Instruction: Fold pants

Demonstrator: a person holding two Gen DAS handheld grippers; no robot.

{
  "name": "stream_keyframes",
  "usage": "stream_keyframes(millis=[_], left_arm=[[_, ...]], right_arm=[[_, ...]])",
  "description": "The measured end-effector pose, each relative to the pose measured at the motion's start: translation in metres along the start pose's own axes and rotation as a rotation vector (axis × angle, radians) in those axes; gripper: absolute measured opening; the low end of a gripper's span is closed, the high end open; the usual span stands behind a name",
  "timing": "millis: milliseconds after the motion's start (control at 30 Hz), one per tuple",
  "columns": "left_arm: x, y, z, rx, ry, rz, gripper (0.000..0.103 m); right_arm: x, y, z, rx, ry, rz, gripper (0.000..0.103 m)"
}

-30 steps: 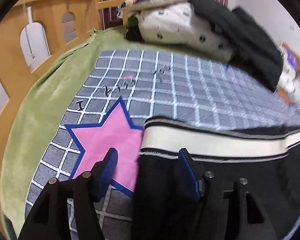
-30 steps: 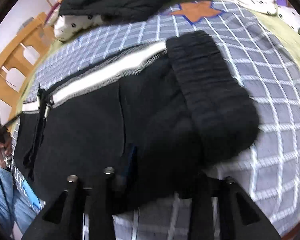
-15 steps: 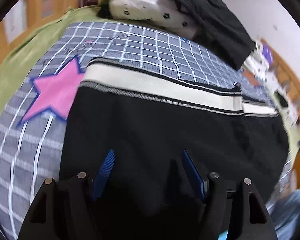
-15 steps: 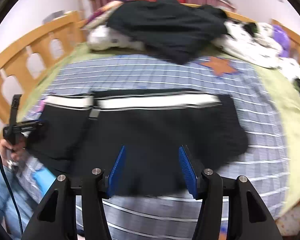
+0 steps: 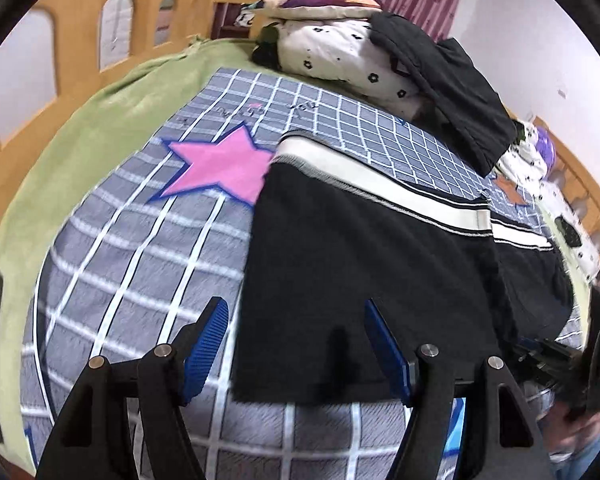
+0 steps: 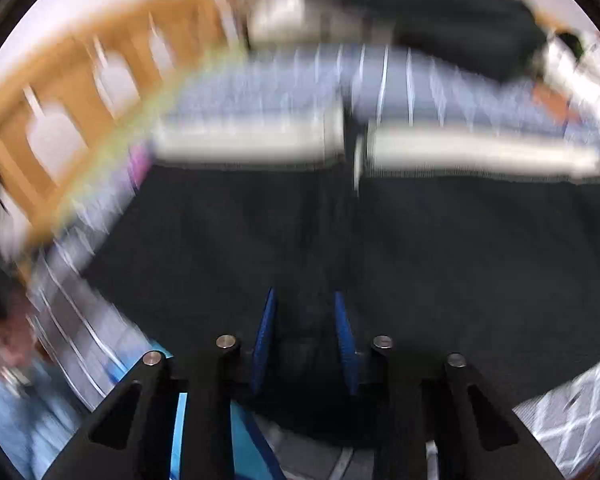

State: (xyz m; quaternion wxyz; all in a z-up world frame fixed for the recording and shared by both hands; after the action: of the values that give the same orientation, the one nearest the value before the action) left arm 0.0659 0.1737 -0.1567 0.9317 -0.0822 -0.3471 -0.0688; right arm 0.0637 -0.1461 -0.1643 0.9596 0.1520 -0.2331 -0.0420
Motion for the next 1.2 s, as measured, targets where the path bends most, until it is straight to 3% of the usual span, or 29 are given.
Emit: stream_keyframes(millis=[67, 200, 300, 433, 533, 600, 667, 733, 833, 867, 967, 1067, 1133, 1200], left_arm=[[-0.011, 0.007, -0.001, -0.046, 0.014, 0.024, 0.068], [-0.036, 0.017, -0.015, -0.156, 0.061, 0.100, 0.068], [-0.041, 0.024, -0.020, -0.200, 0.030, 0.143, 0.068], [-0.038, 0.022, -0.032, -0.246, 0.010, 0.147, 0.066], [-0.034, 0.019, -0.039, -0.234, -0.005, 0.136, 0.066], [-0.033, 0.018, -0.040, -0.227, -0.014, 0.143, 0.066], [-0.032, 0.019, -0.040, -0.219, -0.024, 0.147, 0.066], [-0.031, 0.020, -0.041, -0.200, -0.028, 0.150, 0.062], [-0.027, 0.021, -0.039, -0.171, -0.018, 0.131, 0.039], [-0.026, 0.022, -0.036, -0.158, -0.029, 0.133, 0.027], [-0.021, 0.015, -0.023, -0.108, -0.054, 0.122, 0.020], [0.001, -0.015, -0.001, 0.002, -0.100, 0.066, 0.018], [0.024, -0.045, 0.018, 0.039, -0.145, -0.019, 0.018], [0.048, -0.079, 0.034, 0.030, -0.186, -0.085, 0.017]], right_arm=[[-0.013, 0.003, 0.004, -0.017, -0.073, 0.043, 0.028], [-0.010, 0.018, 0.027, -0.052, -0.103, 0.082, 0.033], [-0.008, 0.014, 0.044, -0.052, -0.139, 0.060, 0.043], [-0.006, 0.004, 0.059, -0.101, -0.180, 0.034, 0.043], [0.006, -0.002, 0.076, -0.112, -0.228, -0.020, 0.042], [0.020, -0.009, 0.085, -0.055, -0.237, -0.061, 0.040], [0.034, -0.014, 0.093, -0.034, -0.239, -0.049, 0.040], [0.049, -0.021, 0.099, -0.066, -0.299, 0.006, 0.040], [0.066, -0.038, 0.095, -0.109, -0.328, 0.024, 0.040], [0.070, -0.048, 0.092, -0.106, -0.336, 0.012, 0.040], [0.071, -0.077, 0.085, -0.080, -0.348, -0.079, 0.040], [0.069, -0.112, 0.086, -0.071, -0.324, -0.199, 0.039], [0.069, -0.124, 0.095, -0.080, -0.342, -0.187, 0.039], [0.066, -0.133, 0.105, -0.105, -0.393, -0.158, 0.039]])
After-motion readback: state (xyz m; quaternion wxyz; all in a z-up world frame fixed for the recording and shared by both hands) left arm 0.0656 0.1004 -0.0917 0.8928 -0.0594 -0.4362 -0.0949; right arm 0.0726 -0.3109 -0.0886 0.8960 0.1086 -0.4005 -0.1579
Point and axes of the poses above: each gripper's, at about its wrist camera, not at the fingertips, and z roughly against the way its jaws point, y to its left, x to its top, the point moved 2 cm from there along -z, roughly the way its jaws point, and after that the axes turned 15 degrees about -z, right-handed, at the moved point
